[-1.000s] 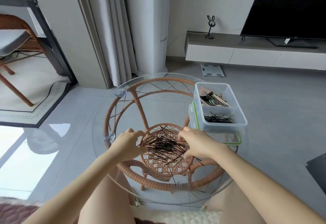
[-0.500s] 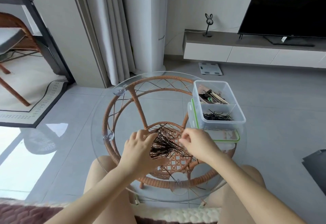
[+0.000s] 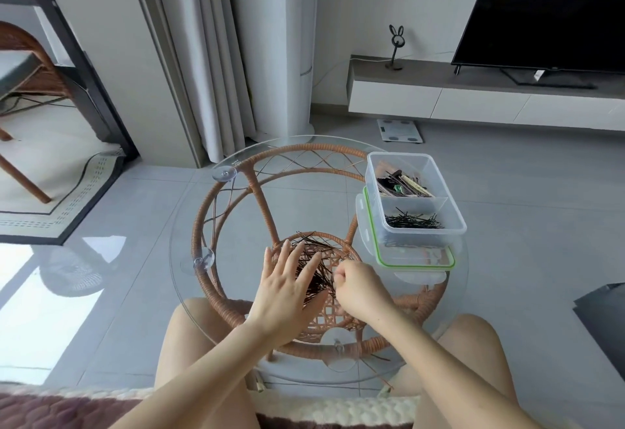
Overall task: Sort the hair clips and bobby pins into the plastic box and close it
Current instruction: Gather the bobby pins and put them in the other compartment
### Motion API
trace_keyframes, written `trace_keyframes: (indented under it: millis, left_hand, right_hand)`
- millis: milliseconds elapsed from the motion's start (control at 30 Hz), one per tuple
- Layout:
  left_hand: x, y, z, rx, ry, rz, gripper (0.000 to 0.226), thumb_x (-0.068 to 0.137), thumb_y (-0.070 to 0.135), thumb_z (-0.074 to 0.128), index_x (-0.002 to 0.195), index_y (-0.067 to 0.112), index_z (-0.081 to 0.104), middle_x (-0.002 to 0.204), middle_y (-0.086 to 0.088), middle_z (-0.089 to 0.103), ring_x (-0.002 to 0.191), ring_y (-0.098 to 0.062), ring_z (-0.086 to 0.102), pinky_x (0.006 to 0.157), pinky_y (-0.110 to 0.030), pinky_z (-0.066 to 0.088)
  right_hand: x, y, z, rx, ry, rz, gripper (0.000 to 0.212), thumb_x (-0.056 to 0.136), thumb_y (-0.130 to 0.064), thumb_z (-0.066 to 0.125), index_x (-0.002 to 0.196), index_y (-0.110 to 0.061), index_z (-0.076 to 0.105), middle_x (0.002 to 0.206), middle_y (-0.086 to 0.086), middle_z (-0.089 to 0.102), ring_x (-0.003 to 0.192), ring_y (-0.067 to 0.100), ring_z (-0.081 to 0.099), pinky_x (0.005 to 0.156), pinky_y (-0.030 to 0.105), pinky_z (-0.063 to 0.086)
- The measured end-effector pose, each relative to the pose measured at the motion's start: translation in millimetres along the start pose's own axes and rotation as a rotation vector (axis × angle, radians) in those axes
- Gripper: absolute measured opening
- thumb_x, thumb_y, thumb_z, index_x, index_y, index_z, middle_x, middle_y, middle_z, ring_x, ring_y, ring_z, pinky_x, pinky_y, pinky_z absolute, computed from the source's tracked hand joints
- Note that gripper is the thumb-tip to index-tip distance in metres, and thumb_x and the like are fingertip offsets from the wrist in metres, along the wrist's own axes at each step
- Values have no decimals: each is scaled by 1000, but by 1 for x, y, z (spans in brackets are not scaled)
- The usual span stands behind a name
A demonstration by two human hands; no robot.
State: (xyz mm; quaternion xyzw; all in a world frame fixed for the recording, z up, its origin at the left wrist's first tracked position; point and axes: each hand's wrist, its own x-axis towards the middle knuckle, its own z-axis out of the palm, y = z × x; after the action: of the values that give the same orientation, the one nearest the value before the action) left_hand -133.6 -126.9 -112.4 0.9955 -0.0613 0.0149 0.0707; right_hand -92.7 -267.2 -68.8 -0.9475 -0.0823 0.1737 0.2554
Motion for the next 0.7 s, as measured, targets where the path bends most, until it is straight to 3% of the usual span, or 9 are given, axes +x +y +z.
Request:
trace_keyframes:
  millis: [67,100,167,300,433,567,700]
  left_hand:
    - [1,-3,-4,-23,27,-34,63,90,61,9,139,29,30,148,-10,38,141,-34,25,113,-60,13]
    - [1,-5,-6,-51,48,-62,62,89,61,10,140,30,29,150,-8,34,143,-32,21,115,-58,8]
    - [1,-10,-10,-162,119,-166,65,85,63,11,141,34,29,154,-2,25,146,-25,9,116,-49,-8]
    - [5,-11,-15,-369,218,-400,76,78,62,2,138,32,37,154,-1,27,146,-23,10,117,-47,-7]
    - [17,-2,-12,-430,202,-391,67,85,52,6,137,27,39,153,-6,29,146,-27,11,118,-46,-5]
    - [31,0,-17,-580,195,-383,46,97,32,23,136,20,44,152,-10,31,146,-25,11,120,-42,-3]
    - [38,-2,-25,-636,132,-319,41,100,25,27,134,15,47,150,-7,36,146,-23,13,120,-38,-1]
  right_hand:
    - [5,-4,-2,149,-33,23,26,92,-6,36,94,-2,62,111,17,64,57,22,67,57,32,55]
    - [9,-5,-5,228,-11,27,27,93,-6,36,94,-5,62,108,15,66,56,22,67,59,34,57]
    - [21,-5,-13,293,92,22,26,93,-8,37,96,-10,63,99,11,68,68,24,69,71,42,58]
    - [55,-16,-22,112,157,-48,30,94,-9,35,113,-5,59,116,10,64,94,24,61,80,32,49]
    - [71,-32,-11,-79,87,-131,33,94,-13,37,123,-15,52,126,7,56,113,26,52,90,34,42]
    - [52,-35,6,-178,59,-294,30,93,-12,39,120,-16,51,122,6,59,111,27,53,87,35,44]
    - [34,-23,2,-114,89,-352,29,94,-14,38,119,-16,54,121,4,57,110,25,55,89,37,47]
